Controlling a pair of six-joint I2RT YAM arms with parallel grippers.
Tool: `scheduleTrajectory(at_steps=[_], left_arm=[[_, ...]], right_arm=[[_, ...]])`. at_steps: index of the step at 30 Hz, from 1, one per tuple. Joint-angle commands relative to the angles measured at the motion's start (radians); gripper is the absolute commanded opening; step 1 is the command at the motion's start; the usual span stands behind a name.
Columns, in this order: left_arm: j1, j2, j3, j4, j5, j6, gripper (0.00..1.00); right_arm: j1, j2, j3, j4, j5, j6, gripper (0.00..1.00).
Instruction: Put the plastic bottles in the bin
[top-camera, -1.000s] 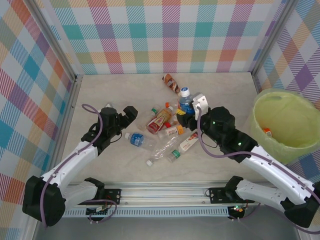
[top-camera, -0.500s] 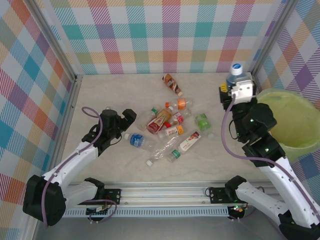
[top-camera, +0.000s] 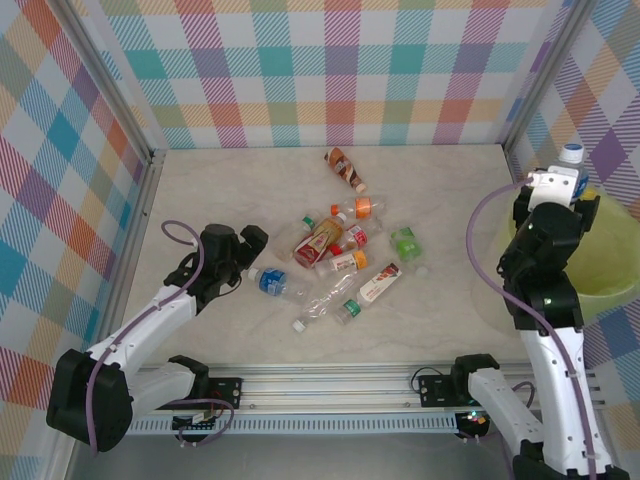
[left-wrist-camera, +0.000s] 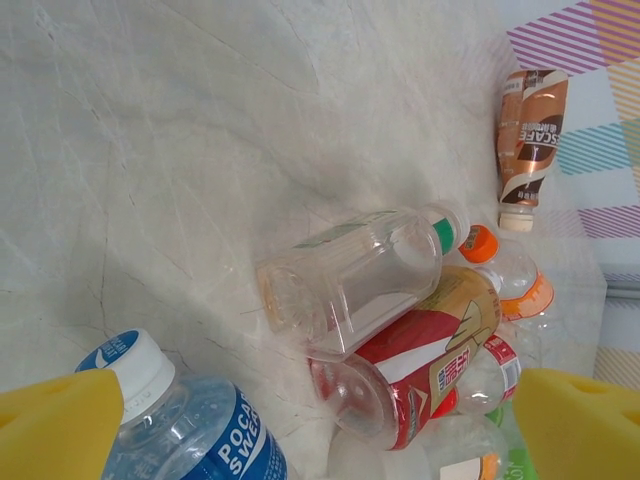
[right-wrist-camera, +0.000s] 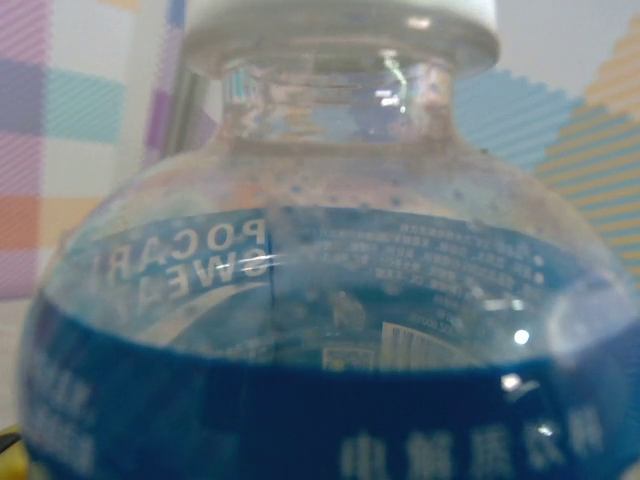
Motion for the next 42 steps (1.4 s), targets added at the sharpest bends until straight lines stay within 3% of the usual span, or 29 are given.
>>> scheduleTrajectory(at_steps=[1,10,15,20,24,28,30,36,42], left_arm=[[0.023,-0.018,0.003,-0.029,-0.023,0.0,1.0],[0.034,-0.016,0.015,-0.051,-0.044,0.01,1.0],[0.035,0.012,0.06,-0.105,-0.049,0.02,1.0],[0.035,0.021,0.06,-0.173,-0.074,-0.009,1.0],[0.038,0.022,0.043,-0.173,-0.063,-0.014,1.0],[0.039,0.04,0.053,-0.187,-0.056,-0.011,1.0],[0.039,0.051,0.061,-0.201,-0.058,-0.015,1.0],[0.039,0.07,0.062,-0.227,-0.072,-0.045,1.0],[0.04,0.073,0.055,-0.218,-0.045,-0.044,1.0]], right_arm=[[-0.091,0.019,0.009,-0.099,-0.001,0.135,0.63],[-0.359,0.137,0.012,-0.313,-0.204,0.37,0.67],[-0.381,0.163,-0.01,-0.331,-0.152,0.377,0.68],[-0.381,0.151,-0.008,-0.354,-0.135,0.406,0.85],[-0.382,0.149,0.037,-0.418,-0.168,0.448,0.91],[-0.367,0.142,0.096,-0.494,-0.277,0.504,1.0],[-0.349,0.13,0.119,-0.516,-0.338,0.52,1.0],[-0.288,0.091,0.171,-0.53,-0.674,0.603,1.0],[-0.234,0.096,0.155,-0.419,-1.048,0.681,1.0]])
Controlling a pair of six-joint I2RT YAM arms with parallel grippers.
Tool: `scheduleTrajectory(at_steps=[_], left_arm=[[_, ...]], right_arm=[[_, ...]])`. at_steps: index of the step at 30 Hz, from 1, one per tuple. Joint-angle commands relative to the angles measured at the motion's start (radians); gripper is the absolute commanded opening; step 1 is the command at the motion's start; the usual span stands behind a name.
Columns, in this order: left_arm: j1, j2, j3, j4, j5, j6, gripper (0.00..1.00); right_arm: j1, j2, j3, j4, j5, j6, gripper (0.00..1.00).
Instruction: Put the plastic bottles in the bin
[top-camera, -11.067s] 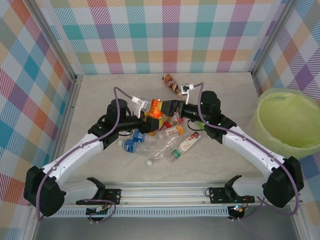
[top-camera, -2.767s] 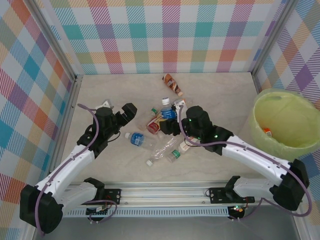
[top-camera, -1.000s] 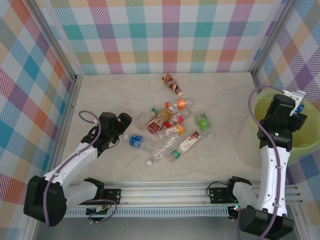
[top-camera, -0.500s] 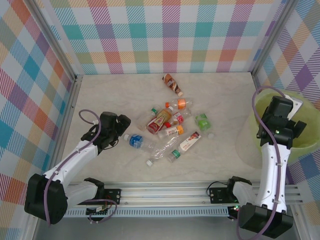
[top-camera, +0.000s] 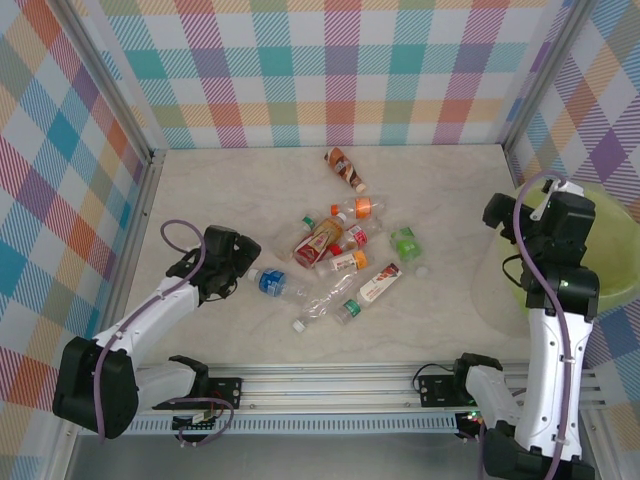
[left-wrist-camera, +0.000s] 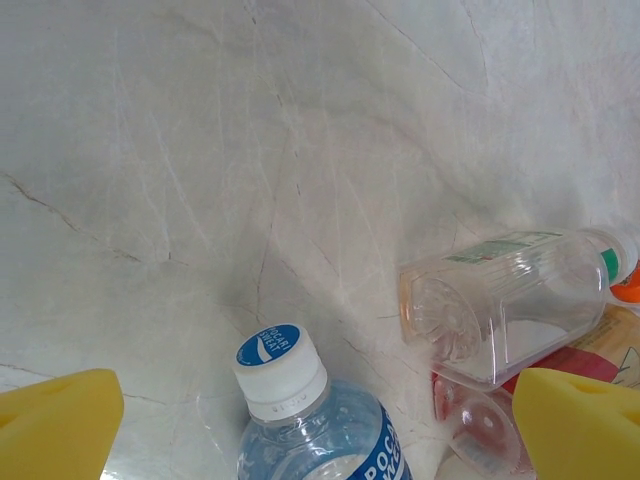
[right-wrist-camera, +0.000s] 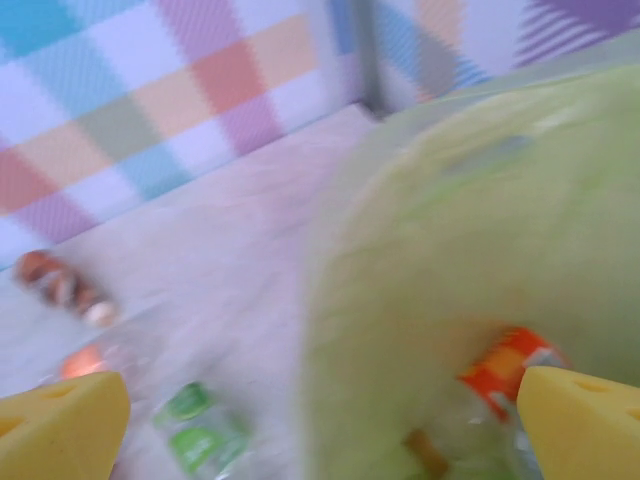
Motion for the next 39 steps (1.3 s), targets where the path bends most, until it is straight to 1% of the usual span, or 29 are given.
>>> scheduleTrajectory(at_steps=[1,2,4,7,10,15,17,18,20,22,23,25,27,29,32,39], left_arm=[[0.009,0.004,0.008,-0.011,0.015,-0.009,1.0],[0.008,0.002,0.003,-0.006,0.018,-0.012,1.0],[0.009,0.0,-0.008,0.008,0.02,-0.025,1.0],[0.008,-0.004,-0.02,0.022,0.026,-0.035,1.0],[0.009,-0.008,-0.037,0.046,0.038,-0.065,0.99],[0.009,-0.016,-0.067,0.076,0.051,-0.098,0.99],[0.009,-0.018,-0.073,0.077,0.048,-0.102,1.0],[0.009,-0.02,-0.075,0.079,0.044,-0.104,1.0],[0.009,-0.025,-0.083,0.078,0.043,-0.104,1.0],[0.009,-0.031,-0.09,0.121,0.043,-0.104,1.0],[0.009,-0.034,-0.095,0.129,0.043,-0.103,1.0],[0.009,-0.043,-0.1,0.136,0.043,-0.099,1.0],[0.011,-0.049,-0.101,0.134,0.041,-0.092,1.0],[0.012,-0.058,-0.106,0.134,0.041,-0.085,1.0],[0.016,-0.07,-0.112,0.13,0.04,-0.079,1.0],[0.026,-0.129,-0.135,0.104,0.016,-0.07,1.0]], right_arm=[[0.055,0.007,-0.009,0.105,-0.313,0.086,1.0],[0.088,0.009,-0.025,0.142,-0.346,0.094,1.0],[0.167,0.01,-0.052,0.201,-0.346,0.093,1.0],[0.282,0.029,-0.073,0.243,-0.305,0.069,1.0],[0.371,0.049,-0.089,0.255,-0.22,0.085,1.0],[0.512,0.073,-0.13,0.27,-0.168,0.126,1.0],[0.601,0.105,-0.141,0.242,-0.077,0.16,1.0],[0.641,0.123,-0.14,0.216,-0.007,0.18,1.0],[0.727,0.175,-0.139,0.144,0.178,0.264,1.0],[0.777,0.22,-0.166,0.124,0.269,0.332,1.0],[0.793,0.237,-0.185,0.131,0.285,0.36,1.0],[0.807,0.27,-0.217,0.148,0.29,0.417,1.0],[0.809,0.303,-0.252,0.18,0.3,0.434,1.0],[0.807,0.347,-0.268,0.197,0.334,0.417,0.99],[0.776,0.442,-0.232,0.174,0.35,0.329,1.0],[0.624,0.604,-0.16,0.159,0.25,0.122,1.0]])
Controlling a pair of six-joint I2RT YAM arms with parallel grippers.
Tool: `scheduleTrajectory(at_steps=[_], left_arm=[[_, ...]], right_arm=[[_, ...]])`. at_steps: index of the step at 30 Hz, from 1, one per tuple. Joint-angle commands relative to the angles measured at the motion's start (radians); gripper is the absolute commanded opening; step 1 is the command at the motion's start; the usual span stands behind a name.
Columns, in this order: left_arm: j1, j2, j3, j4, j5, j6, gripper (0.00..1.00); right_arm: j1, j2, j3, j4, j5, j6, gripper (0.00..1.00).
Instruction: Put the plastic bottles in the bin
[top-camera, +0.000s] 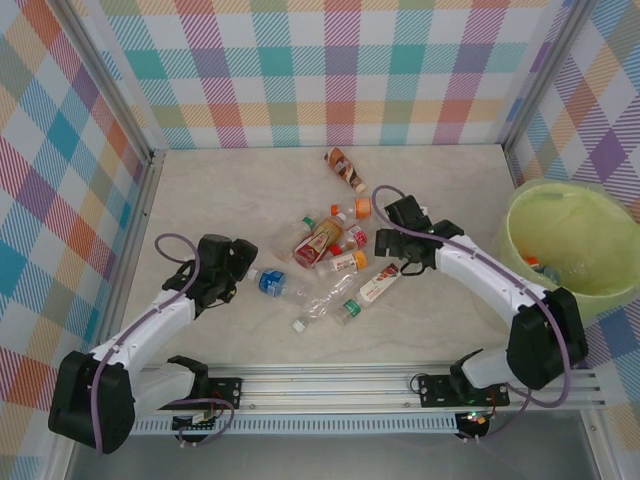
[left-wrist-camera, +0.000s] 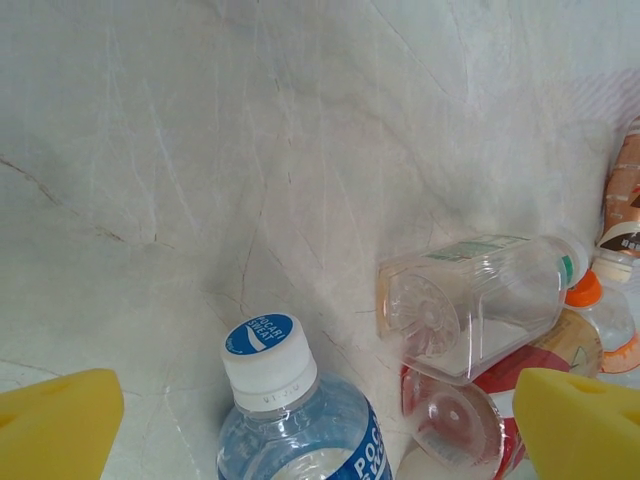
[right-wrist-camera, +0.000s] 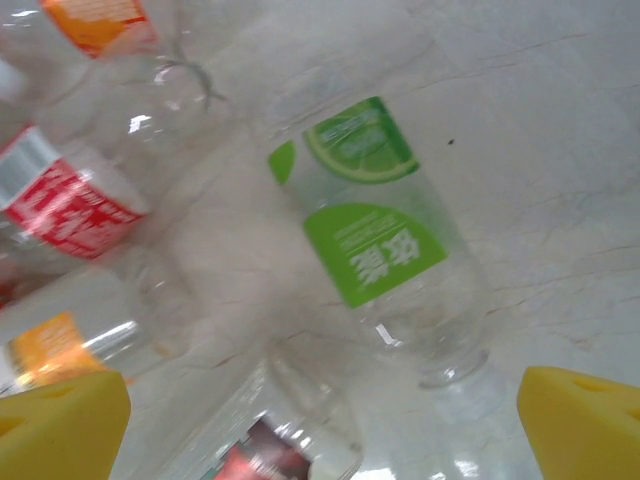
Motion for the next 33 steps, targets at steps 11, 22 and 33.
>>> scheduleTrajectory(at_steps=[11,22,33], left_arm=[[0.017,-0.129,-0.074,0.003,-0.058,-0.013,1.0],[0.018,-0.182,-0.102,-0.003,-0.059,-0.023,1.0],[0.019,-0.198,-0.116,0.009,-0.069,-0.027,1.0]], right_arm=[[-0.176,0.271,0.15,0.007,-0.206,-0.432,0.97],[-0.197,0.452,0.206,0.069,-0.292,-0.503,0.86],[-0.196,0.36,0.126,0.13,-0.164,-0.491,0.6]])
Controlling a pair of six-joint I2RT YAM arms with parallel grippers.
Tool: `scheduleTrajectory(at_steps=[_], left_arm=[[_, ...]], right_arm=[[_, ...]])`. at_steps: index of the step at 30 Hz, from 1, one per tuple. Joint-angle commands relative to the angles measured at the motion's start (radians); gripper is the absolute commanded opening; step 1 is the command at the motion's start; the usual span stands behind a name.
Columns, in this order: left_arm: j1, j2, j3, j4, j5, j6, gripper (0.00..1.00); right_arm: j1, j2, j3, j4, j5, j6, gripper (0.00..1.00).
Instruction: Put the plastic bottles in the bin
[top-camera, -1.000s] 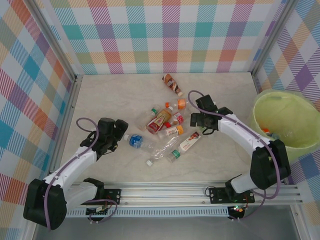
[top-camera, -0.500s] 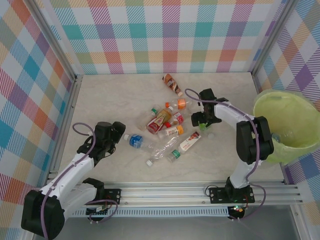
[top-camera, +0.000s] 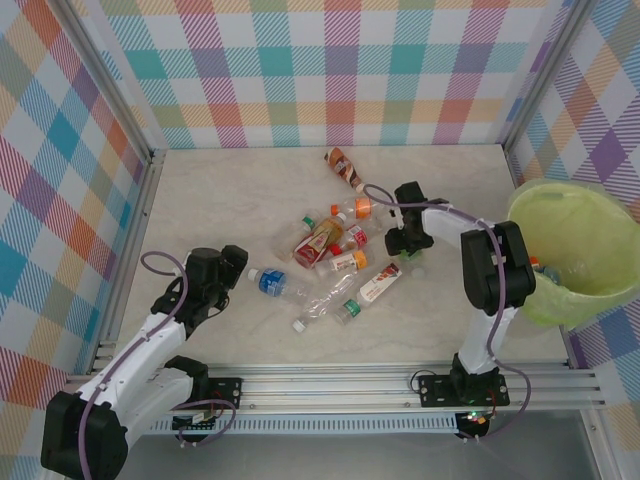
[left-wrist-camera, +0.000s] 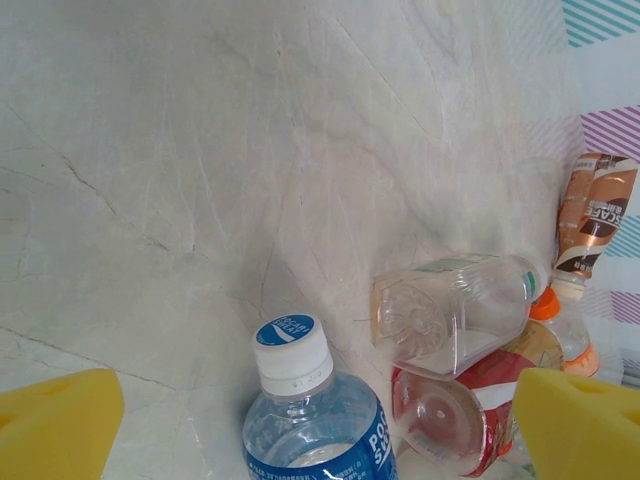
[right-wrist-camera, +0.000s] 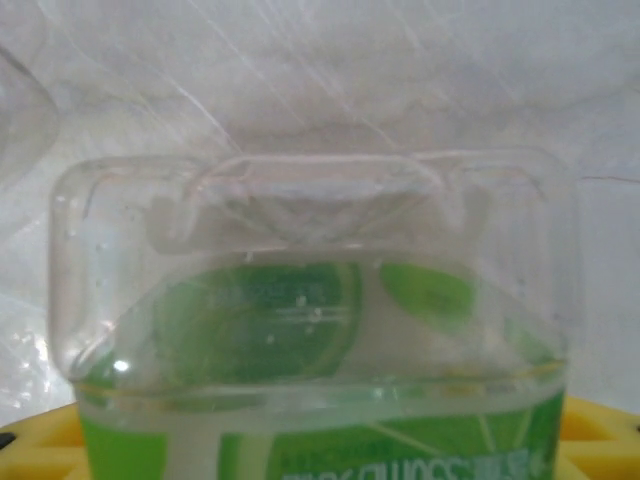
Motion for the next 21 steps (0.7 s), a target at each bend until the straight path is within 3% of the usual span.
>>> scheduleTrajectory(at_steps=[1,12,17,21], left_arm=[[0.011,-0.006,-0.015,0.018,-0.016,-0.009,1.0],[0.013,0.022,-0.028,0.057,-0.001,-0.029,1.0],[0.012,0.037,-0.027,0.074,0.005,-0.035,1.0],[0.013,0.048,-0.028,0.088,0.013,-0.04,1.0]], right_arm=[[0.004,-0.109,-0.04,0.041,0.047,0.003,0.58],[0.031,-0.438,-0.149,0.105,0.04,0.014,0.51],[0.032,-0.576,-0.116,0.082,-0.096,0.099,0.5],[0.032,-0.695,-0.093,0.103,-0.134,0.146,0.49]])
